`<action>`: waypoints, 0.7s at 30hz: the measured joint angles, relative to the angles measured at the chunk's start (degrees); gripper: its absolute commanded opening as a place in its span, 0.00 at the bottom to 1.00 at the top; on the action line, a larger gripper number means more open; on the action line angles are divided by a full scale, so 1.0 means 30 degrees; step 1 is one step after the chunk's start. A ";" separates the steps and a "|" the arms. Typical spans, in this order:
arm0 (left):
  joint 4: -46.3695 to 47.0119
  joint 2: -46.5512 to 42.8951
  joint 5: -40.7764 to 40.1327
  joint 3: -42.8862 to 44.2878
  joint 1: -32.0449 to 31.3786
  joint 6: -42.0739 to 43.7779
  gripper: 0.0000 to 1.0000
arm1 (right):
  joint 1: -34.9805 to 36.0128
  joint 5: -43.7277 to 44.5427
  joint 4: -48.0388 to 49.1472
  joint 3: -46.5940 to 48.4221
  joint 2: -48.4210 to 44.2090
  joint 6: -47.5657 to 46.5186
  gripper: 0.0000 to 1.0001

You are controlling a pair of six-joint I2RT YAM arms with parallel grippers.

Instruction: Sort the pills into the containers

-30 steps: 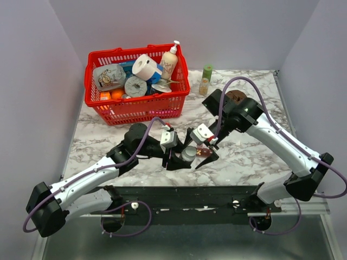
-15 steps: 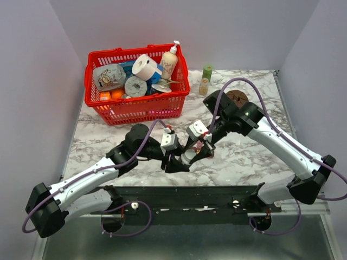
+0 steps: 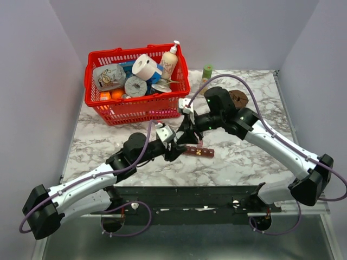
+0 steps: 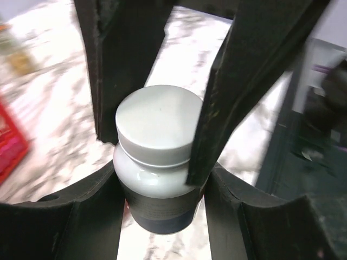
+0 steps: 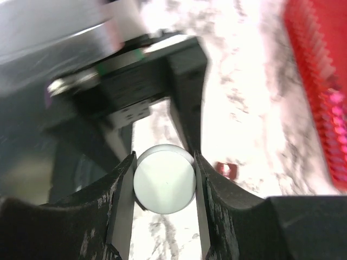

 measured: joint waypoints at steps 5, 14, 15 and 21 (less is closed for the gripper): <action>0.0699 0.0969 -0.4750 0.0000 -0.0255 0.0211 0.00 | 0.0000 0.2798 0.2011 0.0022 0.0911 0.2565 0.57; 0.3934 0.0860 -0.3730 -0.0474 -0.0262 0.0386 0.00 | -0.0729 0.0656 0.0627 0.2448 0.1494 0.2892 0.90; 0.4233 0.0780 -0.3373 -0.0488 -0.0219 0.0401 0.00 | -0.0838 -0.0058 0.0168 0.3075 0.1574 0.2856 0.99; 0.4306 0.0415 -0.0546 -0.0794 0.0117 0.0415 0.00 | -0.1290 -0.2994 -0.1894 0.5763 0.1530 0.1166 1.00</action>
